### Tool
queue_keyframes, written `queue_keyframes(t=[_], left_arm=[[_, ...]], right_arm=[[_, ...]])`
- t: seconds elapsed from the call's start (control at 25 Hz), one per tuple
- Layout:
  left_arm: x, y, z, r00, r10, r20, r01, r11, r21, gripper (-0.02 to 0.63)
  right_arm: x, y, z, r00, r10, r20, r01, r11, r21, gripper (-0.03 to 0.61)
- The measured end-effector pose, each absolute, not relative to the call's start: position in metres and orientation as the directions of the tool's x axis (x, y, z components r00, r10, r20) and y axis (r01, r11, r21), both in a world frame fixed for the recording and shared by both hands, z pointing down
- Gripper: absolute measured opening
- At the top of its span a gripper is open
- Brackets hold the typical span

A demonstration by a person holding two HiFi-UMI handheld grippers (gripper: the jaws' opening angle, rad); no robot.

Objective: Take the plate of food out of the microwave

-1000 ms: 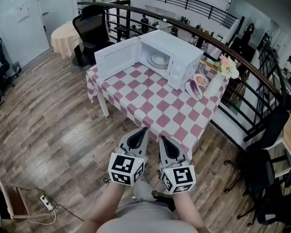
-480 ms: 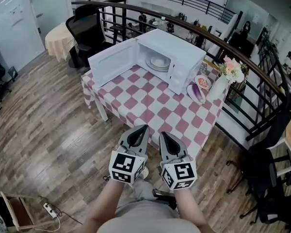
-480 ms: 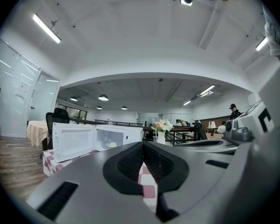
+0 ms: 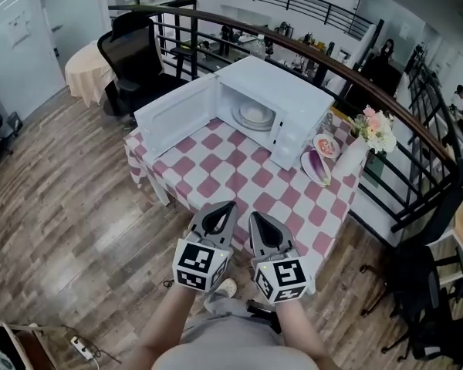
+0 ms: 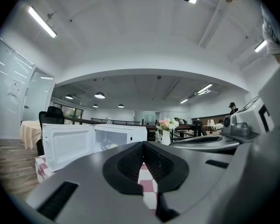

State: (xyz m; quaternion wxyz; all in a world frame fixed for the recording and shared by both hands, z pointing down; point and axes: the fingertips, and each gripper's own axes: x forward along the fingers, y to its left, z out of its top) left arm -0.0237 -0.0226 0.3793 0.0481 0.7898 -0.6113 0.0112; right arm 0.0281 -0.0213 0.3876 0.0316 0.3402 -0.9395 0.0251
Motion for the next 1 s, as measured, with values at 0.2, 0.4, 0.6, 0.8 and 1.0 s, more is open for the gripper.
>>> queue_keyframes(t=[0.2,0.4,0.6,0.8,1.0], left_arm=[[-0.038,-0.064,0.374,0.291,-0.954,0.074,-0.956,-0.288,0.052,0.002],[-0.049,-0.1,0.373,0.328,-0.942,0.073,-0.944,-0.323,0.07,0.002],[-0.057,-0.129,0.382,0.361,-0.93,0.067,-0.929,-0.352,0.115,0.002],[-0.061,-0.148,0.386,0.396,-0.917,0.053,-0.911,-0.384,0.153,0.002],[-0.073,-0.162,0.398,0.375,-0.923,0.085,-0.913,-0.352,0.206,0.002]], right_arm=[[0.012,-0.061,0.383,-0.748,-0.66,0.065,-0.663,0.748,-0.033,0.023],[-0.001,-0.095,0.382,-0.729,-0.681,0.06,-0.684,0.729,-0.037,0.023],[-0.008,-0.119,0.39,-0.719,-0.691,0.074,-0.694,0.72,-0.028,0.023],[-0.007,-0.135,0.397,-0.704,-0.705,0.089,-0.709,0.705,-0.022,0.023],[-0.008,-0.141,0.406,-0.684,-0.72,0.115,-0.727,0.686,-0.027,0.023]])
